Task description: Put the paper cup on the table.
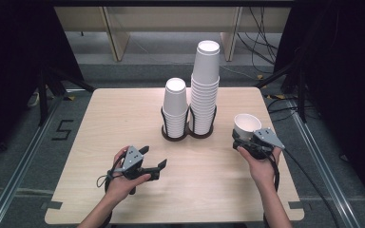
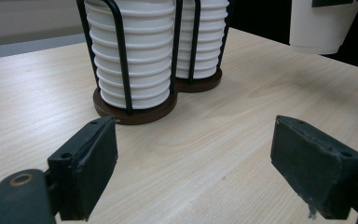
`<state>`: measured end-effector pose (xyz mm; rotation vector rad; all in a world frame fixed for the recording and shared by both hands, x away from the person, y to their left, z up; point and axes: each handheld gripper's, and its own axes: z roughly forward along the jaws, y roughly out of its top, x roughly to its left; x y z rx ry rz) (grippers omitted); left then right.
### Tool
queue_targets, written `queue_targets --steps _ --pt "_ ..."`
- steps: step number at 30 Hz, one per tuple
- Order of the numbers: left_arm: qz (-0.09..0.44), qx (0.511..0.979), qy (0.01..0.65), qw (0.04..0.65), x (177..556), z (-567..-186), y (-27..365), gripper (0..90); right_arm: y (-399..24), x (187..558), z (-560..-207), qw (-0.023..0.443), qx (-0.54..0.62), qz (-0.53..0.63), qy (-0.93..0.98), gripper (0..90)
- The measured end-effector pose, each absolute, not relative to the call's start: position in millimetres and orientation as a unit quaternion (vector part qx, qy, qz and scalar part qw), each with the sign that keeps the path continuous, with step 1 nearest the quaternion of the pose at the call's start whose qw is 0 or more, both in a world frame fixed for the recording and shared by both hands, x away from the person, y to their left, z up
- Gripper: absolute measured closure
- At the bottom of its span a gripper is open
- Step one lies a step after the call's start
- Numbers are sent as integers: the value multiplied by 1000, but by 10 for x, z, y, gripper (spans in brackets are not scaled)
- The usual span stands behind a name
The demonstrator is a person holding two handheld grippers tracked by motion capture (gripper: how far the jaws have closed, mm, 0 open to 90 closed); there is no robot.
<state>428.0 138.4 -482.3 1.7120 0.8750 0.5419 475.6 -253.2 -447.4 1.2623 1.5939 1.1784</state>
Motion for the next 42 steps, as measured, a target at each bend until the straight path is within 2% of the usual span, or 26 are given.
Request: queue_targets --steps 15,16,17,19,20,29,42 --pt "225 722 371 539 4286 -4851 1391 146 -2595 4849 -4654 391 506 438 632 157" --pt "225 722 372 538 4286 -4854 1388 145 -2621 4862 -4670 407 500 430 632 157" --pt "223 720 369 544 4293 -4862 1385 145 -2613 4861 -4685 390 515 434 628 157" --pt "223 720 369 544 4292 -4863 1384 146 -2628 4868 -4699 398 513 426 629 156" --pt "225 720 371 542 4289 -4862 1383 146 -2635 4877 -4713 386 516 429 633 156" --pt "224 722 374 538 4284 -4870 1383 146 -2665 4896 -4769 398 527 416 625 152" --pt "222 726 371 535 4273 -4888 1365 145 -2696 4903 -4831 390 540 408 625 148"
